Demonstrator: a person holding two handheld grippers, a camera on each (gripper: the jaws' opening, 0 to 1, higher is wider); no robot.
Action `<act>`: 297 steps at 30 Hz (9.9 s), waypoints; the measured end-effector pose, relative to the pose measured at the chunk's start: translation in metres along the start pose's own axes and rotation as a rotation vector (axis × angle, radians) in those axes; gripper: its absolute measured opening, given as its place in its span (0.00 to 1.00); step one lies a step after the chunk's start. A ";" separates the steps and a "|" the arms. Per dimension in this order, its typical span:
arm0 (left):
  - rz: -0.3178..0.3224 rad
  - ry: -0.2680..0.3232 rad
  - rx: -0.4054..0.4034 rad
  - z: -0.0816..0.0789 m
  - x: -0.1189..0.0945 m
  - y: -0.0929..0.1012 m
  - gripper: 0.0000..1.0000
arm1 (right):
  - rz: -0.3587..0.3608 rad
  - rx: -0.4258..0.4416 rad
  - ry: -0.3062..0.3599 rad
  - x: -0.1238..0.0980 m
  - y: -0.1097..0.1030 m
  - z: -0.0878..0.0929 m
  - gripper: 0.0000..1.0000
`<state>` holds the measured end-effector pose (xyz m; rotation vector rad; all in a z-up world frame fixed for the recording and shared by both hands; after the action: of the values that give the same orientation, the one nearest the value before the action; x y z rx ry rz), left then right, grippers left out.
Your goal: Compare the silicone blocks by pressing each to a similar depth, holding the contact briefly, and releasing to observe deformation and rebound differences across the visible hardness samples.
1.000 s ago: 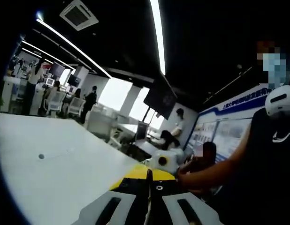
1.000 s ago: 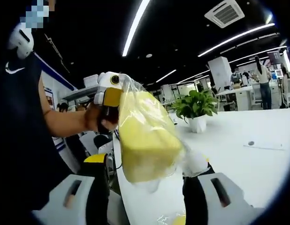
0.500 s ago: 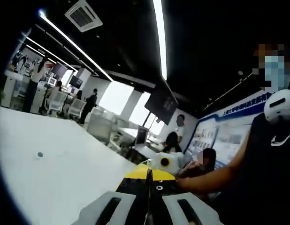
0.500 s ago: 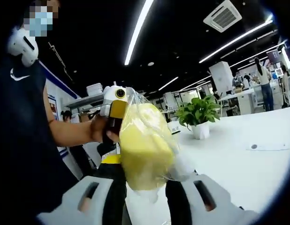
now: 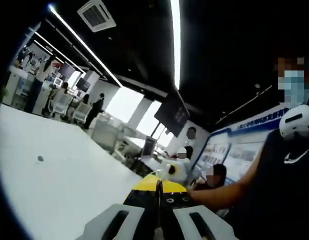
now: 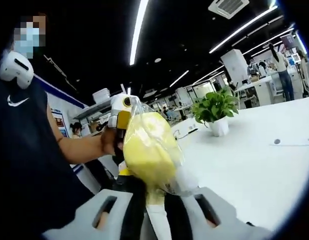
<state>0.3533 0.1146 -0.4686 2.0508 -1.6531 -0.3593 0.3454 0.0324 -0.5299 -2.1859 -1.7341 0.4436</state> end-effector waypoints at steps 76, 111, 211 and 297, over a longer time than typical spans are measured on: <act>-0.091 -0.098 0.202 0.012 -0.012 0.004 0.00 | -0.069 -0.051 -0.132 0.008 -0.010 0.010 0.01; -0.121 -0.038 0.191 0.001 -0.021 0.014 0.00 | 0.011 -0.072 -0.034 0.014 -0.003 -0.003 0.37; -0.407 0.093 -0.263 0.117 -0.088 -0.087 0.00 | 0.798 -0.167 -0.173 -0.161 0.072 0.122 0.97; -0.896 -0.202 0.073 0.161 -0.196 -0.177 0.97 | 0.779 -0.065 -0.218 -0.173 0.094 0.138 0.97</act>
<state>0.3777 0.2997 -0.7154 2.7873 -0.7362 -0.8197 0.3309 -0.1495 -0.6864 -2.8954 -0.9101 0.8306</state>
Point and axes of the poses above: the point that each gripper's makers call its tool centre point, and the gripper's own axes: x roughly forward along the fingers, y roughly to its right, z roughly out of its underside, the point moved 4 cm from there along -x, roughly backward along the fingers, and after that the axes turned 3 degrees about z, right-handed, at the moved point
